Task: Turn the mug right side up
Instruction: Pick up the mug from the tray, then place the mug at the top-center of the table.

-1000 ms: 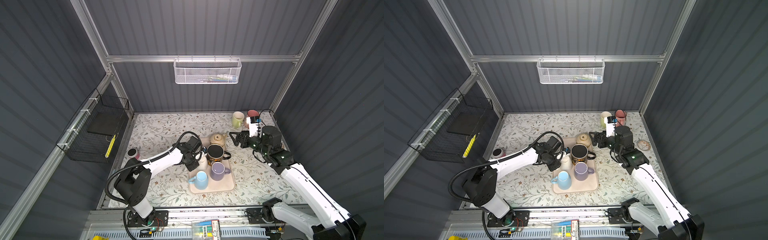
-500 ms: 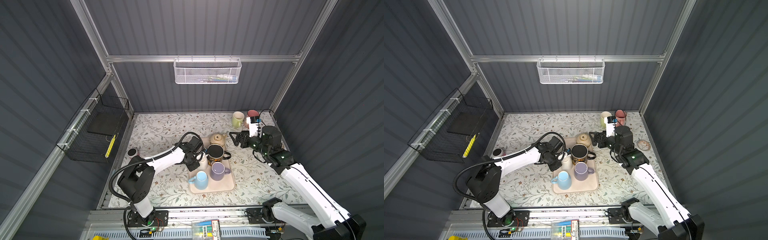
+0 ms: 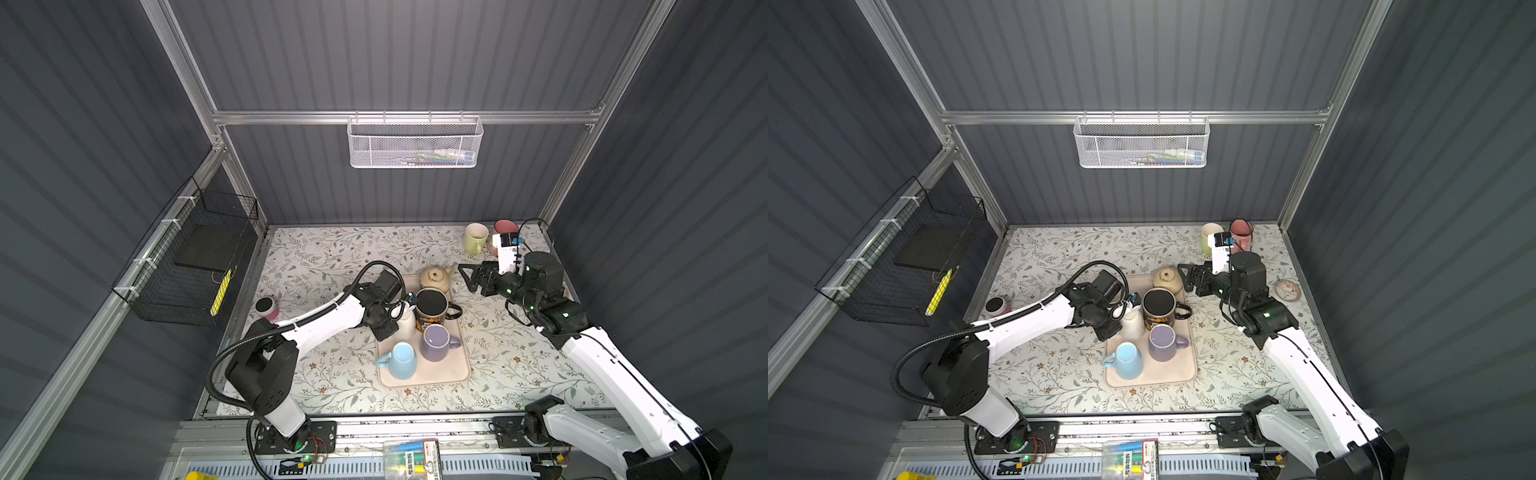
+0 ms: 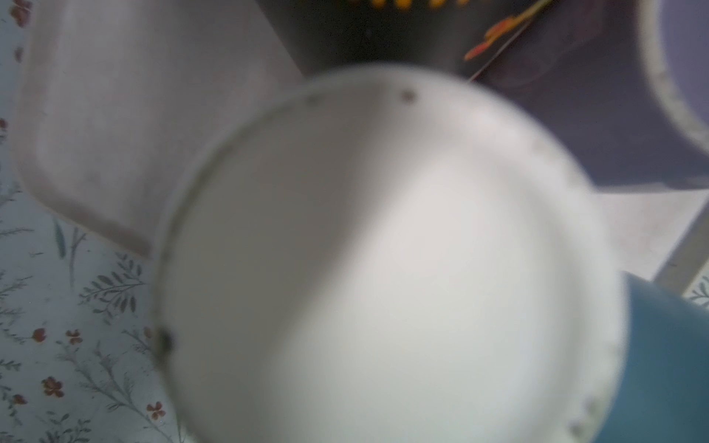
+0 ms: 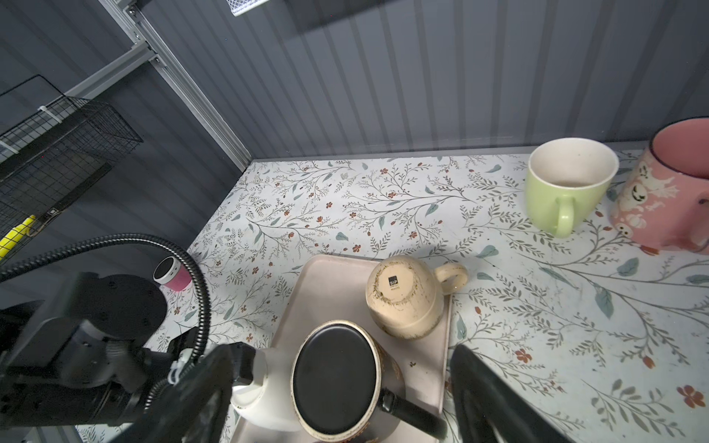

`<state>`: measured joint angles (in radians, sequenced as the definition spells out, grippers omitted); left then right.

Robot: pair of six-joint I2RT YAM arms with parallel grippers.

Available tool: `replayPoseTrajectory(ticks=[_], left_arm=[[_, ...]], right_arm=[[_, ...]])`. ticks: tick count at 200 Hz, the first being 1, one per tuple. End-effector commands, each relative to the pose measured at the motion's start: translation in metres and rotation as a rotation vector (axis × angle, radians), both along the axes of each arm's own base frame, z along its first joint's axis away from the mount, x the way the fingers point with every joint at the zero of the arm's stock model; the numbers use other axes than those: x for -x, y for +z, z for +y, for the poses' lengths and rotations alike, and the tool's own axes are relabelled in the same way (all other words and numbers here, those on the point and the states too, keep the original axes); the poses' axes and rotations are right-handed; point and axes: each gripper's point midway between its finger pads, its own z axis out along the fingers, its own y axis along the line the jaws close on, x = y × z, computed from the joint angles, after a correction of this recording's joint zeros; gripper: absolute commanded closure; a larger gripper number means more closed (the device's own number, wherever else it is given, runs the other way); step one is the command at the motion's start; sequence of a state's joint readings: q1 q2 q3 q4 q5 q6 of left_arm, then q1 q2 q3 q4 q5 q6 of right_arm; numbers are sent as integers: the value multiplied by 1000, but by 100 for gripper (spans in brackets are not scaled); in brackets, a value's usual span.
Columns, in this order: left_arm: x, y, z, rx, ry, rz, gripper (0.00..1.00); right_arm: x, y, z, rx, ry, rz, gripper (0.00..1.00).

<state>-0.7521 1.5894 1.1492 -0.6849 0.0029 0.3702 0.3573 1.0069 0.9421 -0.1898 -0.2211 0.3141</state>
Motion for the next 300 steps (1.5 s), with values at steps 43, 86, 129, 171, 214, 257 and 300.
replayPoseTrajectory(ticks=[43,86,129,171,214,257,300], left_arm=[[-5,67,-11,146,-1,-127,100],[-5,112,-19,260,-7,-178,100],[-7,177,-36,460,-7,-209,100],[-12,236,-59,687,-22,-191,100],[-24,292,-85,955,-51,-150,100],[-43,329,-102,1168,-64,-100,100],[-50,352,-117,1323,-115,-63,100]], right_arm=[[9,14,6,-34,43,-44,12],[20,26,8,-102,123,-92,11],[24,46,-20,-327,144,-126,11],[32,58,-27,-449,215,-178,11],[49,62,-21,-543,345,-247,15],[59,65,-18,-572,405,-285,28],[58,78,-14,-646,498,-312,22]])
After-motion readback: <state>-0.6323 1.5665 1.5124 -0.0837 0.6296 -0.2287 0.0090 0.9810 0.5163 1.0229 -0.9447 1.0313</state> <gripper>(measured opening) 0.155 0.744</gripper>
